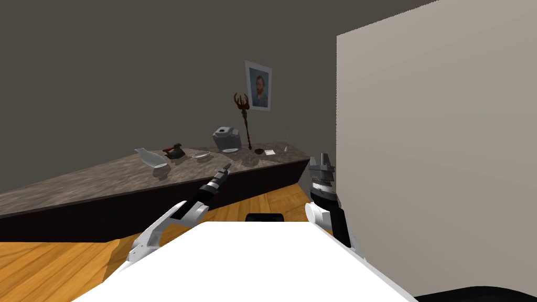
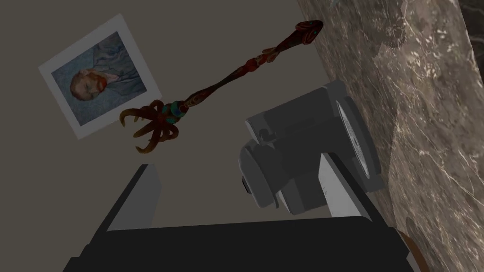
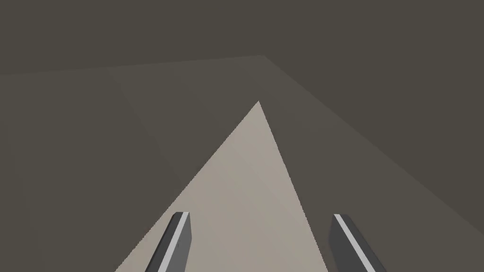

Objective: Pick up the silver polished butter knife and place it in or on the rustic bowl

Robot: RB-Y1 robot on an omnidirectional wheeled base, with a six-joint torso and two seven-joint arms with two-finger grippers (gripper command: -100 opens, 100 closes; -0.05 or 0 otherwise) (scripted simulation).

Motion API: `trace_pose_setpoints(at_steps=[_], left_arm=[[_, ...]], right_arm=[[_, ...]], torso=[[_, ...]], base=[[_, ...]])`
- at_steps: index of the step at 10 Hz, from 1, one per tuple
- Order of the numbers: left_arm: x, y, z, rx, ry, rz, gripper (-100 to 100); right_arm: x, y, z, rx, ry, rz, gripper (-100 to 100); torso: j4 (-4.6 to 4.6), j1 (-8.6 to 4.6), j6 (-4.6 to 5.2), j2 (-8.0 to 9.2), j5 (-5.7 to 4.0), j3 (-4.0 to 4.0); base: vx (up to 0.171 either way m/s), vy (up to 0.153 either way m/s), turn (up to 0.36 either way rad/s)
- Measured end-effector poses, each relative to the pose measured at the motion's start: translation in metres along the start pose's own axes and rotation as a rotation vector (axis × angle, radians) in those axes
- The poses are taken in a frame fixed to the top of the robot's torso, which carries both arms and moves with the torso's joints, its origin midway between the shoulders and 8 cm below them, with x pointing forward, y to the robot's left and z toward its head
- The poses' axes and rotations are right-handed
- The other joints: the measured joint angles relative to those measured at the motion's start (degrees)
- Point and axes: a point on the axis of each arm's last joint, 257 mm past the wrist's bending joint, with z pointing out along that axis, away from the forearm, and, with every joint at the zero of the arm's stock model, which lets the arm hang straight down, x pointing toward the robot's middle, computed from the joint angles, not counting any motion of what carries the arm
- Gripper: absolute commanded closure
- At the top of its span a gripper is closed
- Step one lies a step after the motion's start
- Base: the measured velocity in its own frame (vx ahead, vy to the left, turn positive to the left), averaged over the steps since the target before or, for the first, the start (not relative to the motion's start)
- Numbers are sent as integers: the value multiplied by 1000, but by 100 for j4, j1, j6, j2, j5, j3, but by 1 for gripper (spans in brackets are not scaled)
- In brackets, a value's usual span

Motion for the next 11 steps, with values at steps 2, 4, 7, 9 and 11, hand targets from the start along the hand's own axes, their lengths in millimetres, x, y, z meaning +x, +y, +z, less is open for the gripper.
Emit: trace_pose_setpoints(at_steps=[2,4,7,9,11], left_arm=[[-5,24,3,-79,29,40,-100],[-11,45,1,-146,55,82,-100],[-16,69,0,-225,82,129,-100],[-23,89,1,-298,107,180,-100],[-31,111,-5,-368,126,224,-100]], right_arm=[[0,0,0,0,0,0,0],[0,0,0,0,0,0,0],[0,0,0,0,0,0,0],[0,0,0,0,0,0,0],[0,0,0,0,0,0,0]], torso=[[-1,-9,3,-4,-2,-3],[-2,0,1,-8,0,-5],[-4,9,-1,-16,2,-9],[-5,-2,3,-25,0,-14],[-6,7,0,-27,1,-16]], base=[[-29,-89,-106],[-4,-66,-68],[11,-57,-93],[33,-74,-131],[39,-50,-76]])
